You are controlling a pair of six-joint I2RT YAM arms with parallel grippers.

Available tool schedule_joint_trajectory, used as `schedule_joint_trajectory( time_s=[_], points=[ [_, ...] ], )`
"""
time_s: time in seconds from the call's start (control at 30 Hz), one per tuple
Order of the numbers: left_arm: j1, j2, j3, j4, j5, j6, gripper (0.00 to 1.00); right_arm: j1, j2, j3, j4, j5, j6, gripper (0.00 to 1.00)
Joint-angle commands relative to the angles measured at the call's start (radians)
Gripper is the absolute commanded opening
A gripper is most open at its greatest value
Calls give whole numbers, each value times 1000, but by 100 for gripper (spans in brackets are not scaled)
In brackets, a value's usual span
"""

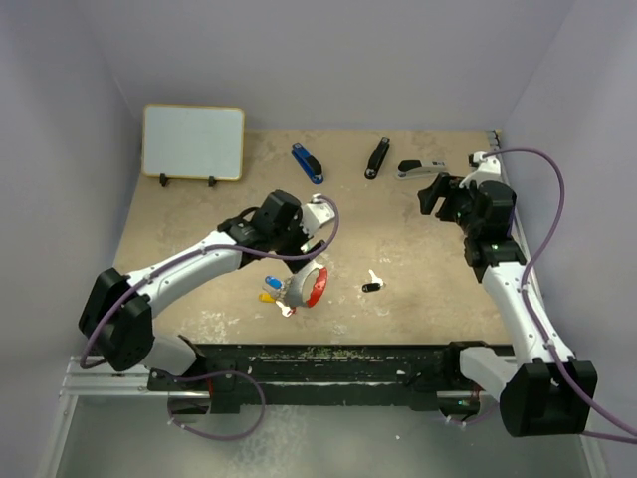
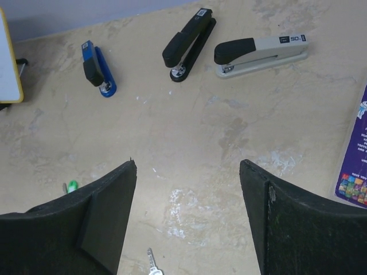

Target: Put the keys on the keyring

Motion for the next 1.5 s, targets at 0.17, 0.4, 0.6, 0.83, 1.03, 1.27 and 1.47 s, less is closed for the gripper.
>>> schedule_joint_trajectory(
  time_s=[0.17, 0.4, 0.6, 0.83, 1.03, 1.27, 1.47],
  points=[
    [-76, 53, 25, -10, -6, -15, 95, 185, -54, -38, -47, 208, 51, 73],
    [-84, 94, 13, -3, -34, 14, 94, 314, 5, -61, -86, 205, 86, 63],
    [-84, 170, 117, -118, -106, 74, 90, 419, 25, -74, -101, 204, 109, 52],
    [-81, 24, -36, -10, -59, 274, 81, 486, 56, -82, -87, 164, 124, 38],
    [1, -101, -160, 103, 58, 410, 78, 547, 116, -70, -62, 150, 136, 28],
    [108, -85, -252, 196, 237, 520, 72, 676, 212, -9, -12, 155, 135, 23],
    [115, -36, -293, 237, 314, 594, 63, 708, 186, 12, 8, 203, 141, 18]
  ],
)
